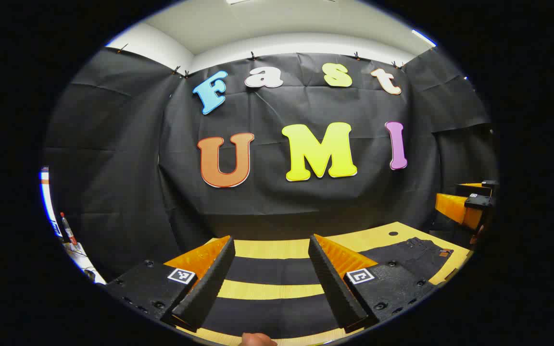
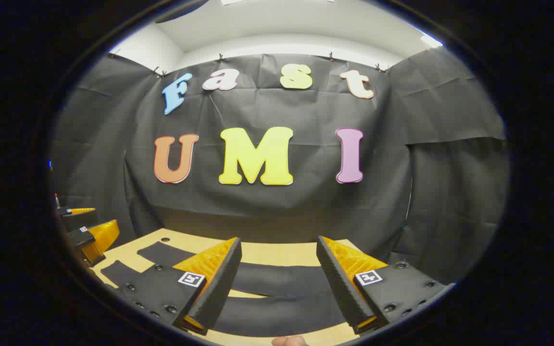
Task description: Grasp the waist and the cuffs of the jeans and fold them to make the two legs overlap; first hold the waist and fold one-third of the jeans toward the cuffs, then hold the cuffs and fold the remaining one-third in the same direction to finish folding.
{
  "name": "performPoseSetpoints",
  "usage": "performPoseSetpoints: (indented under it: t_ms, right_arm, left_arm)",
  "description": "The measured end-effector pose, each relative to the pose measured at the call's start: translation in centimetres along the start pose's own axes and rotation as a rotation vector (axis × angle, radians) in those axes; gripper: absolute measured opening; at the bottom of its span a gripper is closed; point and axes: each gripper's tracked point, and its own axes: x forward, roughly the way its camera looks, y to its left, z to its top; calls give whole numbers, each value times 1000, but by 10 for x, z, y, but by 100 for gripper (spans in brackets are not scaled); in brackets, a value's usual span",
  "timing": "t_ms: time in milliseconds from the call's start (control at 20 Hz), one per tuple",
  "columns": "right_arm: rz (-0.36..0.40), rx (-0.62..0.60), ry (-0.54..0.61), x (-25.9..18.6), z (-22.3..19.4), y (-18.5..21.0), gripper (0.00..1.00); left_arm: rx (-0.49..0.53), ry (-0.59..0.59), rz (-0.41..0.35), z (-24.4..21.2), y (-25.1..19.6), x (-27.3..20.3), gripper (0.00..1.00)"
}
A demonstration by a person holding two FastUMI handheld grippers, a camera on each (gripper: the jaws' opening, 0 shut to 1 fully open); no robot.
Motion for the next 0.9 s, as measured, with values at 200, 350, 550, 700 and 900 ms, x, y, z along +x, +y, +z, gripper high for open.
performPoseSetpoints:
  t_ms: [200,350,550,700,900]
  right_arm:
    - [5,-11,-1,0,-1,3,93]
    - [11,-19,-3,-1,-1,5,93]
    - [16,-28,-4,-1,-2,5,93]
    - [14,-25,-4,0,-1,4,97]
    - [10,-21,3,0,-4,2,93]
  left_arm:
    - [6,-4,3,2,2,1,98]
    - [7,1,1,1,2,0,98]
    - [11,4,4,2,3,0,98]
    - [19,-3,3,3,2,0,98]
    - [24,1,4,2,2,-1,98]
